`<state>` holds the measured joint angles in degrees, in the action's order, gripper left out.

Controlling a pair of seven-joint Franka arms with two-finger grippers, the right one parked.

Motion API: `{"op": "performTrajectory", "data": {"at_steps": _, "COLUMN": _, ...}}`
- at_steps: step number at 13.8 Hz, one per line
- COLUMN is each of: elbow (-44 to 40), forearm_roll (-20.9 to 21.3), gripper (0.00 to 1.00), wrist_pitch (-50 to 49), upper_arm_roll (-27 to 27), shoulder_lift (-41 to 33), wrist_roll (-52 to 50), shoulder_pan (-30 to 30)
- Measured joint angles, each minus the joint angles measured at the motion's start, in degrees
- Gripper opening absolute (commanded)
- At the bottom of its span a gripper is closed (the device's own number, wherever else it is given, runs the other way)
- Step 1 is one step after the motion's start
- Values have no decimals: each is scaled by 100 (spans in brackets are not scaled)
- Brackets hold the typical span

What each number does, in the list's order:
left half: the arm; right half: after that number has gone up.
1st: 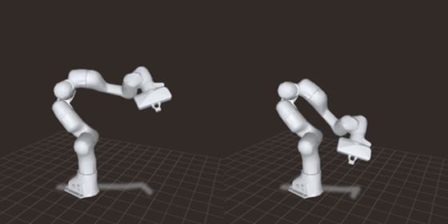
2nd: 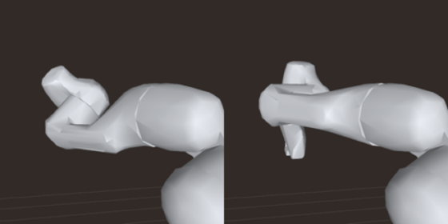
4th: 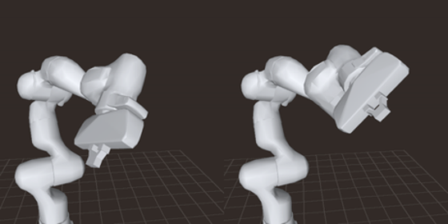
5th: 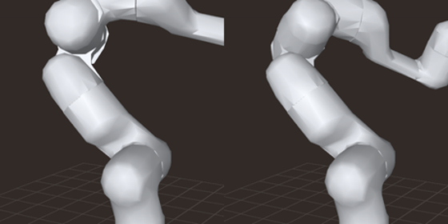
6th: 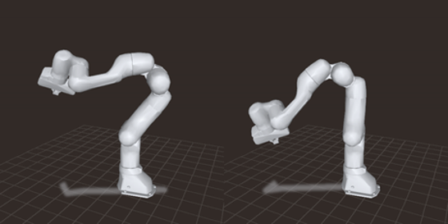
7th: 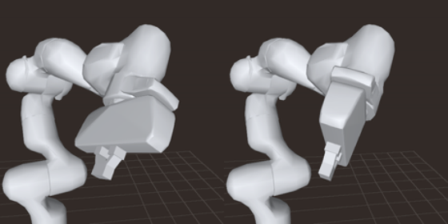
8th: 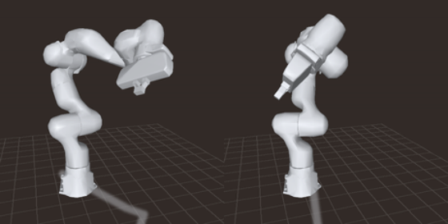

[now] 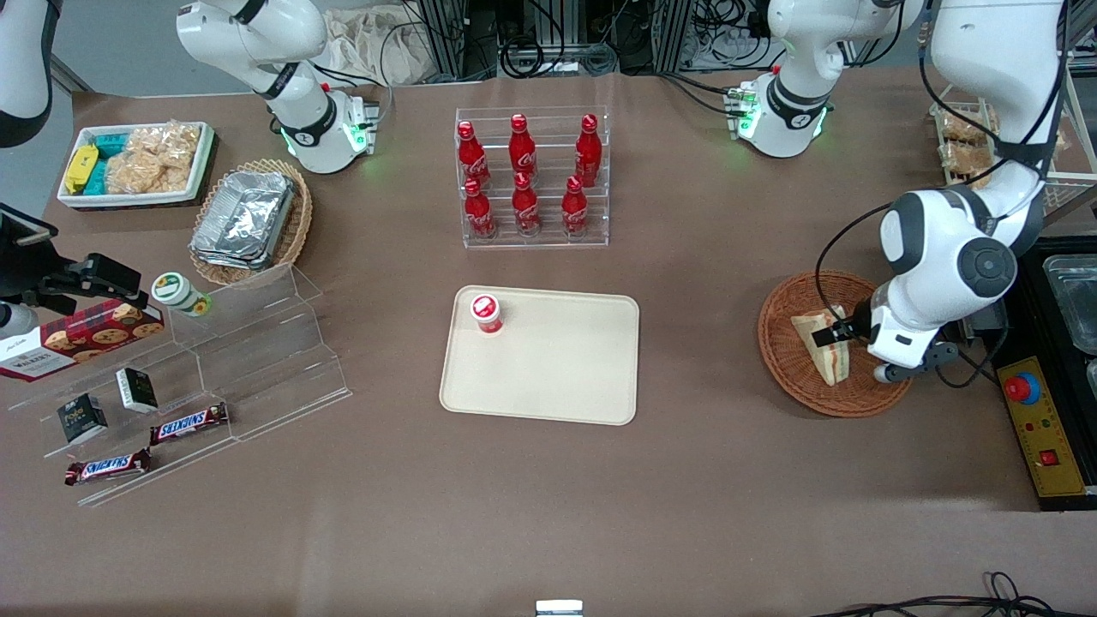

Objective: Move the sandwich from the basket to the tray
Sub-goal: 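Close the left gripper on the sandwich's upright edge, then lift the sandwich up out of the basket with the left gripper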

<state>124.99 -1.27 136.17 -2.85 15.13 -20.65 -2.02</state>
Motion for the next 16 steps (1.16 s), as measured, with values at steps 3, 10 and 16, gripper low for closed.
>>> {"op": "performTrajectory", "data": {"at_steps": 3, "elbow": 8, "forearm_roll": 0, "gripper": 71, "wrist_pitch": 38, "upper_arm_roll": -8, "shoulder_lift": 122, "wrist_roll": -5, "shoulder_pan": 13}}
{"op": "performTrajectory", "data": {"at_steps": 10, "elbow": -92, "forearm_roll": 0, "gripper": 32, "wrist_pitch": 60, "upper_arm_roll": -39, "shoulder_lift": 118, "wrist_roll": -258, "shoulder_pan": 16}}
{"op": "performTrajectory", "data": {"at_steps": 16, "elbow": -1454, "forearm_roll": 2, "gripper": 32, "wrist_pitch": -1623, "upper_arm_roll": -110, "shoulder_lift": -370, "wrist_roll": -300, "shoulder_pan": 30}}
